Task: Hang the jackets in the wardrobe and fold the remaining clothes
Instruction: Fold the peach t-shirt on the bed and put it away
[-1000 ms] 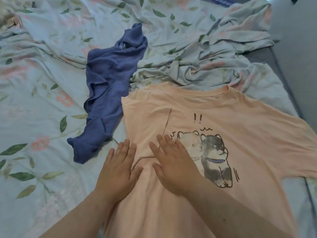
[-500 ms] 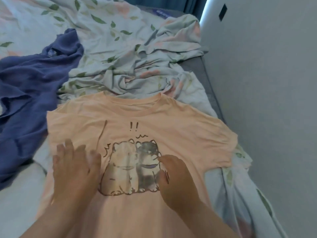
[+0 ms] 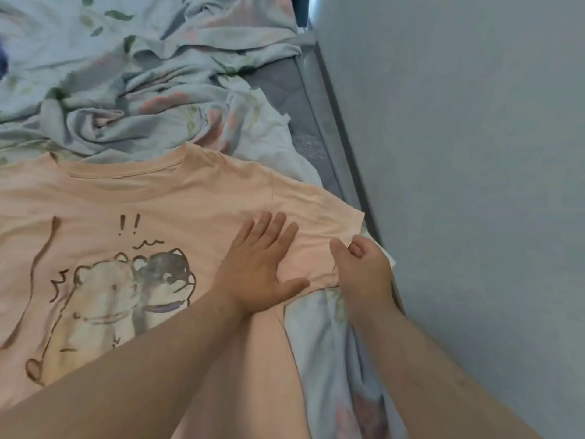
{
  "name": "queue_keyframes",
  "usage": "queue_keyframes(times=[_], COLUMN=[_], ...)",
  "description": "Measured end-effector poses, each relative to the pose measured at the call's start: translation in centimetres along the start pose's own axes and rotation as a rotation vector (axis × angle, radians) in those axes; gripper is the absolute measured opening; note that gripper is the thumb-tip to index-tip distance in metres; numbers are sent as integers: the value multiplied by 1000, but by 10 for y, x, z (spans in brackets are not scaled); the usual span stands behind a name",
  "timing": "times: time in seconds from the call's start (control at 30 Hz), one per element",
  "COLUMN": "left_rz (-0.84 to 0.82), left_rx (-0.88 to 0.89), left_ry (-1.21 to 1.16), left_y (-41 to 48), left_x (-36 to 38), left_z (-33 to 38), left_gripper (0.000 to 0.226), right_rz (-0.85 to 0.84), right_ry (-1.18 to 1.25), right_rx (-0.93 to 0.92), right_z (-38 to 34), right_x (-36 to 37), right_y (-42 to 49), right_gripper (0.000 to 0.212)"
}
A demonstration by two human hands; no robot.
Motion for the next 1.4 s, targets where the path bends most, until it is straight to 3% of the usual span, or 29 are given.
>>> queue_keyframes(times=[0.03, 0.1, 0.17, 0.3, 0.4, 0.53, 0.67, 0.77, 0.87, 0.97, 1.07, 1.17, 1.23, 1.33, 1.4], left_rz=[20, 68, 87, 7, 10, 257, 389, 371, 309, 283, 355, 493, 560, 496, 459], left_rx=[22, 58, 74, 41, 27, 45, -240, -406, -485, -492, -489, -515, -622, -891, -937], left_ry=[-20, -67, -119, -190, -309, -287, -420, -426, -427, -426, -398, -323, -386, -692, -743], left_y=[-1, -2, -3, -1, -7, -63, -161, -230, -276, -296, -297, -276, -256, -249, -265], left_x=[0, -3, -6, -9, -32, -58, -46, -29, -22, -27, -49, -79, -92, -83, -62], left_z=[1, 2, 1, 0, 1, -18, -78, -118, -147, -167, -194, -235, -272, -307, -293], left_gripper=[91, 82, 78, 88, 78, 56, 54, 60, 66, 68, 63, 45, 41, 43, 38], right_rz=[1, 18, 39, 37, -16, -68, -272, -435, -600, -660, -546, -359, -310, -259, -240], right_ry=[98, 277, 306, 120, -128, -274, -374, -566, -720, -731, -655, -807, -910, -921, -883], right_rx=[31, 118, 171, -15, -124, -248, -251, -252, -217, -258, -354, -510, -514, -404, -366], right_z=[-2, -5, -10, -28, -47, -74, -80, -63, -39, -29, -41, -64, -77, -72, -51], right_x=[4, 13, 21, 29, 35, 63, 130, 192, 229, 231, 211, 189, 184, 175, 164], right_y=[6, 19, 27, 19, 6, -8, -23, -35, -46, -51, -45, -19, 5, 15, -6], right_gripper=[8, 25, 34, 44, 62, 74, 83, 83, 82, 75, 56, 36, 32, 40, 48])
Point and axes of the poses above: each hand's wrist, its own y-axis towards the middle knuckle, its own x-axis out of the palm, z = x × y, the point moved 4 cm from there along y, towards the middle knuckle, and after that the axes turned 10 degrees about -z, right-handed, at the moved point
